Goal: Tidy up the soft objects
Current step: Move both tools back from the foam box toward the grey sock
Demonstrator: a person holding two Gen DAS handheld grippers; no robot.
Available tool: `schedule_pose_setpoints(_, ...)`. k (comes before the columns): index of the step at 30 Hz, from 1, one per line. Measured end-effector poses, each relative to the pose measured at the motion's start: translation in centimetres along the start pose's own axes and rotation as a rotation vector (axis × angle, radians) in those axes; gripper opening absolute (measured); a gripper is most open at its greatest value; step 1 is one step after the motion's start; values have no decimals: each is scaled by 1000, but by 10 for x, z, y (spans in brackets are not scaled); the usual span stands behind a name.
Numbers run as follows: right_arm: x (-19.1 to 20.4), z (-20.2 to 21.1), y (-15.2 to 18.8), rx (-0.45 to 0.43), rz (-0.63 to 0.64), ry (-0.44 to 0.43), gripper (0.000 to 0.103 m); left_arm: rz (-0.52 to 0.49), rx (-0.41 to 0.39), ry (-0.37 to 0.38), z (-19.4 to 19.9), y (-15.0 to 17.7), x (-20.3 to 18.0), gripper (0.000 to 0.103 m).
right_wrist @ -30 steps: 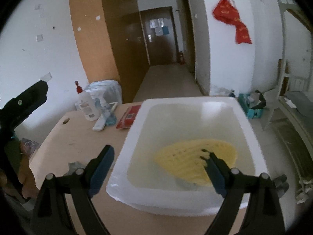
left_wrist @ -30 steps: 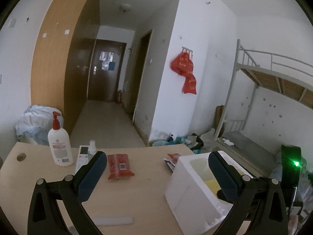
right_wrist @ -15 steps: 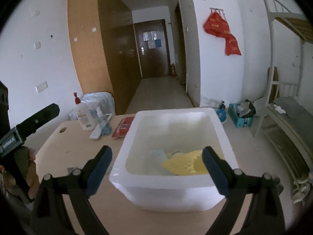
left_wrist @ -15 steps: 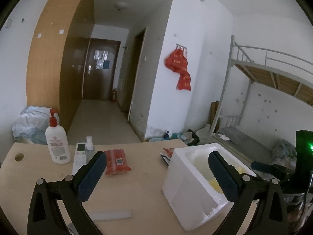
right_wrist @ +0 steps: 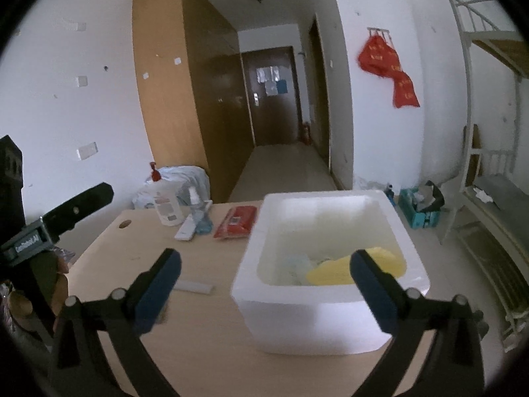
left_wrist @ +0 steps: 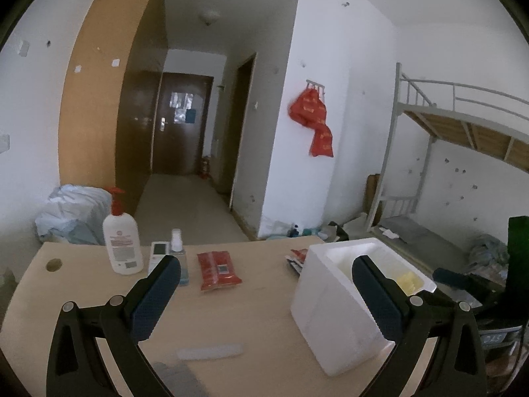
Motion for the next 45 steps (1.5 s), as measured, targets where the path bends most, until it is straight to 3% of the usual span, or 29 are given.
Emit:
schedule_pose_setpoints(10,36,6,2,-50,25,-71,103,-43,-18,-55,36,2,17,103)
schedule_pose_setpoints(17,66,28,-4,-131,49,-128,103,-57,-36,-89,65,2,30,103)
schedule_pose_setpoints(30,127,45,15,-136,123,-236,103,-64,-86,-203,138,9,60,103)
schedule_pose_setpoints(45,164,80,48,-172,181,-291,103,-18,-118,-249,204,43,67,103)
Point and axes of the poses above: each gripper's, at about its wrist camera, not at the fingertips, and z roughly against the way its jaws point, x to its left, y to its underside, the point moved 4 cm from there along -z, roughly the way its jaws point, and after that the axes turned 6 degrees about -x, right-handed, at the moved point
